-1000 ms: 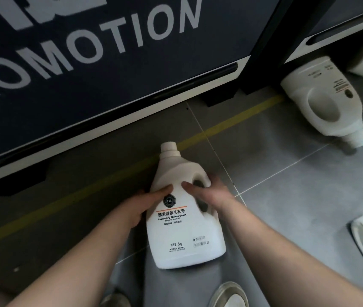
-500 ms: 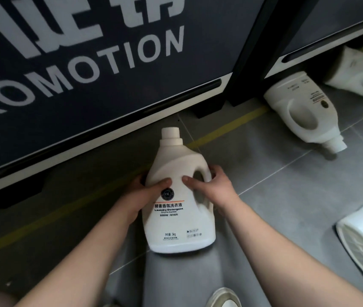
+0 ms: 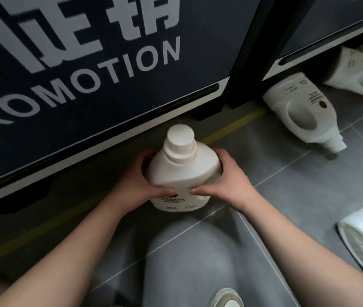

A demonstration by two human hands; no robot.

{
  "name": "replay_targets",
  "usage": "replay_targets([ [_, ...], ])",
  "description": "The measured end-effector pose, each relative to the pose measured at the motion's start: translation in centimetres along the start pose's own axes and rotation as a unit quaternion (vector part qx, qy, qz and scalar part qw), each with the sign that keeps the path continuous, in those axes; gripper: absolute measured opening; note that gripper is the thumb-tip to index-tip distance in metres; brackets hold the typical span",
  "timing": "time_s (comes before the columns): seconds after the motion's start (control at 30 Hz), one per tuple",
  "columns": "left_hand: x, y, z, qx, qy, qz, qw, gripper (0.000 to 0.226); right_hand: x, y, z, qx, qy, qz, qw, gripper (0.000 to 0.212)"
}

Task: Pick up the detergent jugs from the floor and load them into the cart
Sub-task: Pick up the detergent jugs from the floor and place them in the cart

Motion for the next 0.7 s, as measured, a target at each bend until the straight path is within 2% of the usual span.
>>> replay_targets([
  [0.17, -0.4, -0.8, 0.1, -0.04, 0.066, 0.038, 0.996, 0.108, -0.9, -1.5, 0.4, 0.015, -0.027, 0.02, 0.999, 0.099],
  [0.33, -0.8, -1.2, -0.3, -0.063, 0.075, 0.055, 0.994, 0.106, -1.2, -2.7, 0.4, 0.008, -0.025, 0.007, 1.0, 0.095],
  [0.7, 1.7, -2.7, -2.7, -0.068, 0.102, 0.022, 0.992, 0.11, 0.6, -2.8, 4.9, 0.028, -0.121, 0.048, 0.991, 0.09],
])
Point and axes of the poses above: each hand's wrist, its own y-axis towards the middle knuckle, its own x-axis out of the back of the hand, z = x × y, the point moved 9 cm from there along y, towards the middle knuckle, and after that the axes turned 4 degrees about -z, right-handed, at the moved point
